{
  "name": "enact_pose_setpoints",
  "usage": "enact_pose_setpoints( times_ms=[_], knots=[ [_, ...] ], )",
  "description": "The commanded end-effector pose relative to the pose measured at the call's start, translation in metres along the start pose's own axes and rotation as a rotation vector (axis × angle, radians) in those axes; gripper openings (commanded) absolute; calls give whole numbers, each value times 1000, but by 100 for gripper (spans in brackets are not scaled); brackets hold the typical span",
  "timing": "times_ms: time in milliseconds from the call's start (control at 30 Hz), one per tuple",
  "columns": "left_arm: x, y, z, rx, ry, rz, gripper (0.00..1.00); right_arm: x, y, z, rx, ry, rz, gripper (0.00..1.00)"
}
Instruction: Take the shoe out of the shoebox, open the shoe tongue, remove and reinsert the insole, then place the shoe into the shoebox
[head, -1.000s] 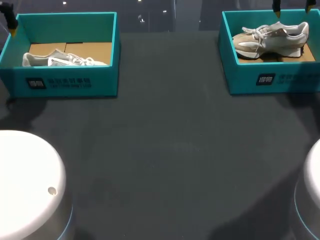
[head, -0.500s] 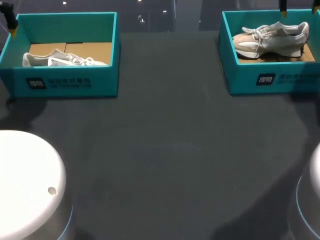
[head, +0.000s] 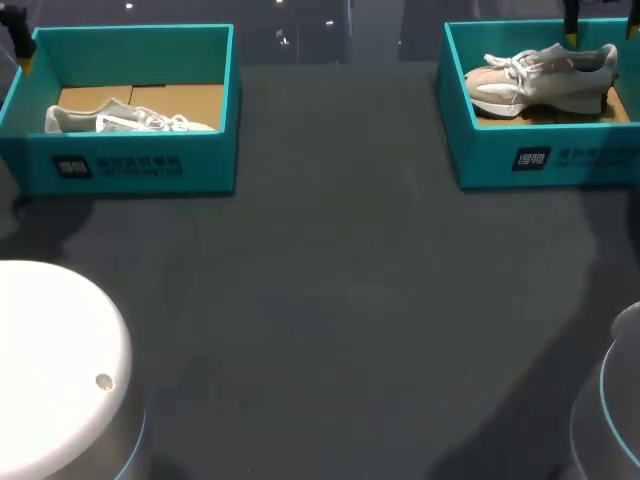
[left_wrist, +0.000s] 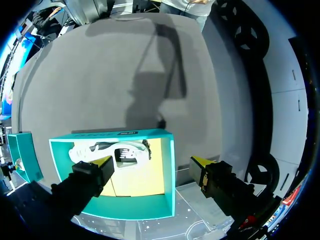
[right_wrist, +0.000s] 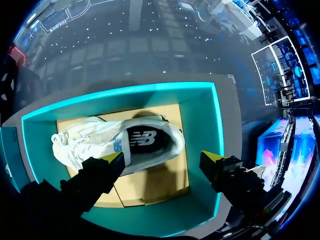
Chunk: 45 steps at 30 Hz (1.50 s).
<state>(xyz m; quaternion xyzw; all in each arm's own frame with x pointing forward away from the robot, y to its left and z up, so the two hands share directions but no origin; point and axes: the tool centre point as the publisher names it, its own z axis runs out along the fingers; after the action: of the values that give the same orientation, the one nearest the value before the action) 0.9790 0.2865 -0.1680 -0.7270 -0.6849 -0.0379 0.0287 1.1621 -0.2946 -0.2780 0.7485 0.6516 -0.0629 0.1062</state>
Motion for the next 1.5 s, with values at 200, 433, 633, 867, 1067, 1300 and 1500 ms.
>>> enact_pose_setpoints(
  times_ms=[200,433,633,867,1067,1300,1500],
  knots=[
    [0,0,-1,-1,2,1,100,-8,11,24,36,13,-24,100],
    [0,0,-1,-1,2,1,100,-12,10,36,51,10,-34,84],
    [0,0,-1,-1,2,1,100,-15,9,43,56,13,-42,73],
    [0,0,-1,-1,2,1,100,-18,10,54,58,26,-46,73],
    [0,0,-1,-1,2,1,100,-19,8,63,63,33,-52,71],
    [0,0,-1,-1,2,1,100,-18,6,71,65,45,-59,73],
    [0,0,-1,-1,2,1,100,-21,4,77,66,57,-61,76]
  ],
)
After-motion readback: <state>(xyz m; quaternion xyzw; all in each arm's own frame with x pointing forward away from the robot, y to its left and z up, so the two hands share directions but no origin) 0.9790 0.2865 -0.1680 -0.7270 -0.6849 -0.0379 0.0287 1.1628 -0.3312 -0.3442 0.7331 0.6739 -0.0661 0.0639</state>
